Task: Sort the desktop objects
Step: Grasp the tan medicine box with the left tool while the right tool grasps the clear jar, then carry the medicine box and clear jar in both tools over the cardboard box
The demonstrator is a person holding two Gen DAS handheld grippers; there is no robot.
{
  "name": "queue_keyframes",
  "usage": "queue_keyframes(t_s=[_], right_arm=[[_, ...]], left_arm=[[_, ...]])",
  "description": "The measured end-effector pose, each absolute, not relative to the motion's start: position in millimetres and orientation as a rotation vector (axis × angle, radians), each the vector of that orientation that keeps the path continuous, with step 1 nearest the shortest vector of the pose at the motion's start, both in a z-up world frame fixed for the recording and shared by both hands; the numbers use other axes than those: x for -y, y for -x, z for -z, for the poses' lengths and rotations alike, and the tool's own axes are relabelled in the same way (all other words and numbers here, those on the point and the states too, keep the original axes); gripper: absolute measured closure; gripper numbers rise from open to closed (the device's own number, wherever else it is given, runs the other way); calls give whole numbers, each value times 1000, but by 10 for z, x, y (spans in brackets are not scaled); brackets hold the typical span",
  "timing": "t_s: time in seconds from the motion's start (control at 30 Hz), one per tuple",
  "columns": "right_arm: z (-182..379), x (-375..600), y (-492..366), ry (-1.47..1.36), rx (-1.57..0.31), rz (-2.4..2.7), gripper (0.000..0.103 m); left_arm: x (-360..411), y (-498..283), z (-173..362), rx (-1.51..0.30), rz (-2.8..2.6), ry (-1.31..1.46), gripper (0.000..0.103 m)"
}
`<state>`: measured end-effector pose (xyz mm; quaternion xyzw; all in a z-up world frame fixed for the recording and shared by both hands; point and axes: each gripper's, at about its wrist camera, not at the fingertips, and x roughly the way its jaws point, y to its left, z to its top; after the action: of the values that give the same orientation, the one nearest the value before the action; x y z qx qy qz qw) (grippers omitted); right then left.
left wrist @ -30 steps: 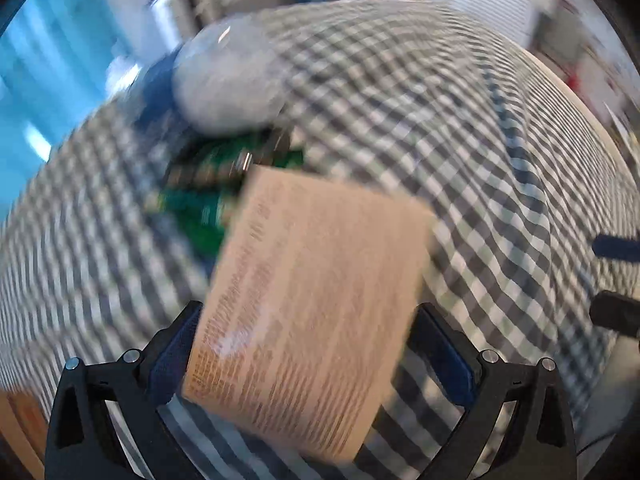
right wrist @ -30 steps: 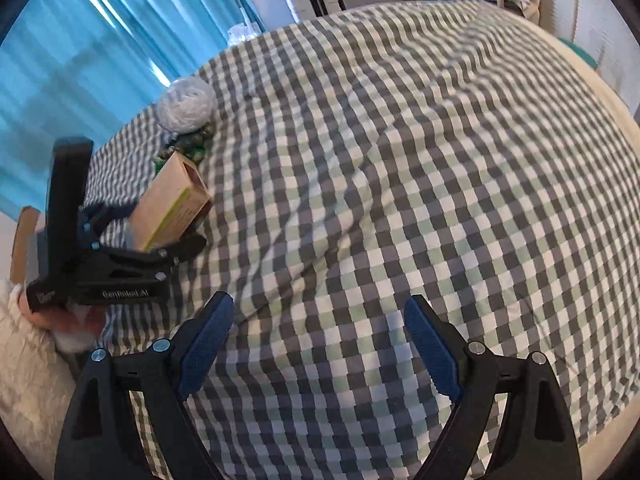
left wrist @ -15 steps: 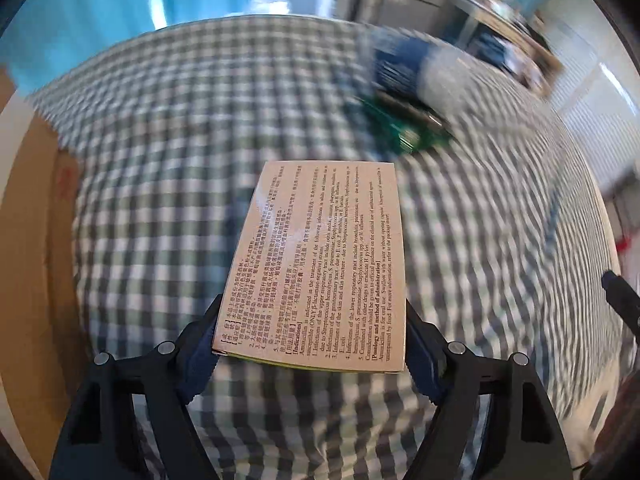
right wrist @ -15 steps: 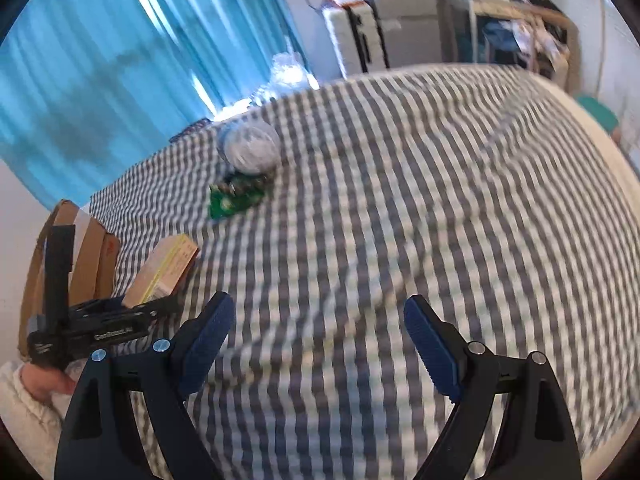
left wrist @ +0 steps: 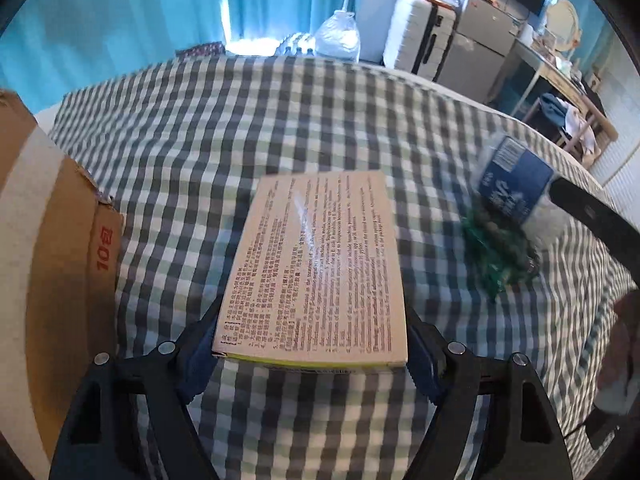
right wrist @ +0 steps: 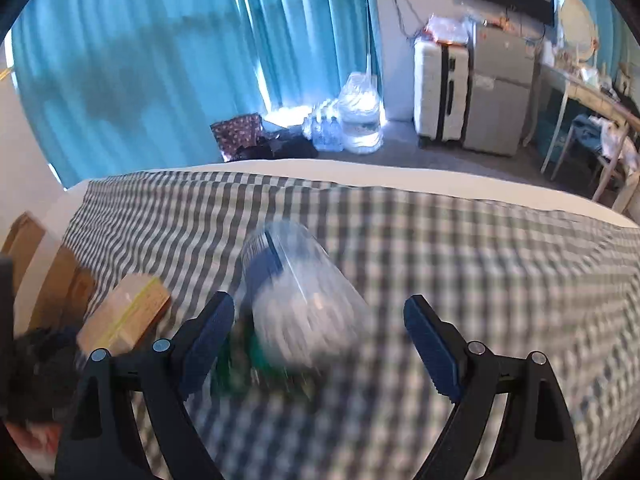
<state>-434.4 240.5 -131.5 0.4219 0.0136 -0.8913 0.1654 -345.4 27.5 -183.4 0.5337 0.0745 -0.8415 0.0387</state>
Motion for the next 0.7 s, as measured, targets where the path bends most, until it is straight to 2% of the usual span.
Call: queue_keyframes(t_s=[0.07, 0.1, 0.13, 0.3, 0.6, 0.7], right_arm=[[1465, -2265, 4486, -1278, -54, 2514, 16], [1544, -2203, 4519, -1327, -78, 2500, 25], [1607, -2162, 4513, -1375, -108, 2495, 28], [1476, -2194, 4205, -1341, -53, 2552, 32], [726, -2224, 2966, -1242, 5, 2577, 36], [598, -2233, 2520, -1246, 33, 2561, 37]], left_arm=[[-178, 3496, 1885, -265, 2553, -1655, 23], [-157, 3483, 1919, -280, 2543, -1673, 23], [-127, 3471, 1946, -290, 2525, -1683, 23], [-127, 3280, 1880, -346, 2500, -1695, 23], [-287, 2716, 993, -360, 2633, -1571, 27], [-419, 2466, 772, -304, 2708, -1526, 28]])
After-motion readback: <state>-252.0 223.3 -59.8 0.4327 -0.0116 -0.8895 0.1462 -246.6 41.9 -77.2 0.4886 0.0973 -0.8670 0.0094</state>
